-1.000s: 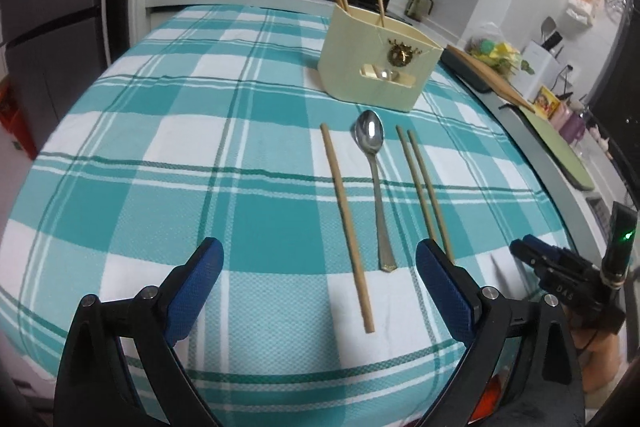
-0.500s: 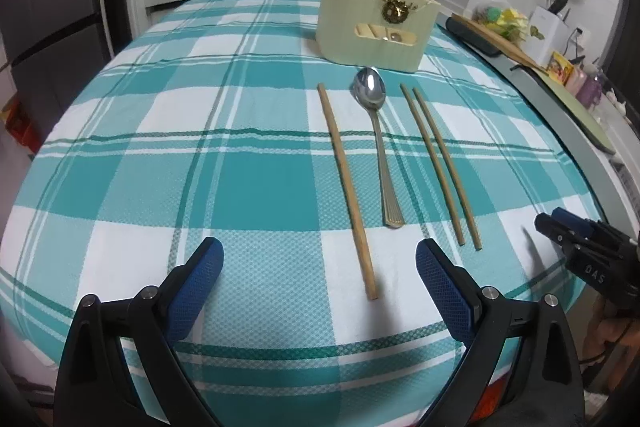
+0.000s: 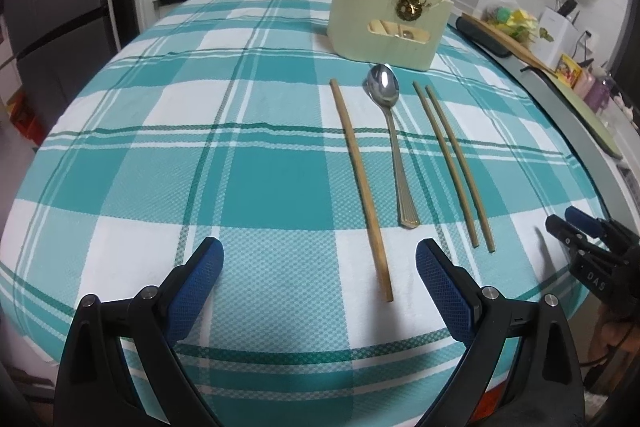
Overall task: Organize utensils
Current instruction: 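Move both tools back toward the remaining chopsticks beside the spoon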
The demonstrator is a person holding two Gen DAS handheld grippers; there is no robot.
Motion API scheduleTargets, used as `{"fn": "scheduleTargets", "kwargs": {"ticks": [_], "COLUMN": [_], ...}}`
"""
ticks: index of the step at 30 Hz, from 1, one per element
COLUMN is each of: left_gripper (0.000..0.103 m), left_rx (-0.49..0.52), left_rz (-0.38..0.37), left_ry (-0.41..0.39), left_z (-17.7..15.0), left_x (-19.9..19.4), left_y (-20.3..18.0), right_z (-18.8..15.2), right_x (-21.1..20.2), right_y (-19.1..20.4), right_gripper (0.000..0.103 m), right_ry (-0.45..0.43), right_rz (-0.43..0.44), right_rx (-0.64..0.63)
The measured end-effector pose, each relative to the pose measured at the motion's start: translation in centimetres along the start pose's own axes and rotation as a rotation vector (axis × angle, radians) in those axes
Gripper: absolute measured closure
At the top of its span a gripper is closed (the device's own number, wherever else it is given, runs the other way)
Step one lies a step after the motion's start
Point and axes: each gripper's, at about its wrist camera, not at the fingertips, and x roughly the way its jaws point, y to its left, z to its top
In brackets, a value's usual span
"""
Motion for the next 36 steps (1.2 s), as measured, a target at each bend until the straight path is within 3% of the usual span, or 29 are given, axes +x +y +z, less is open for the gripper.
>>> {"fn": "scheduleTargets", "kwargs": {"ticks": [18,25,30,36], "left_gripper": [0.006,0.006,0.006,0.006], "left_rx": [-0.032,-0.045,-0.045,-0.063], "left_rz": [0.017,0.018,0.015,0.014], "left_ry": [0.009,0.001,-0.001,-0.009], "left_z": [-0.1,0.0,-0.1,-0.2], "left_x": [0.3,0.3,0.4,0.2], "left_y": [1.0,1.4,1.4,2.0], "right_z": [0.2,0.6,2.5,5.5], "right_x": [0.7,1.2,1.8,3.4], "right_y": [0.9,0.7,1.7,3.7], "right_gripper": [0.059,0.059,0.06,0.073], "right_ry": [0.017,0.019,0.013,0.036], "right_rz": [-0.033,0.033,0.132,0.238], "right_rx": [-0.052,-0.017,-0.014,-0.004]}}
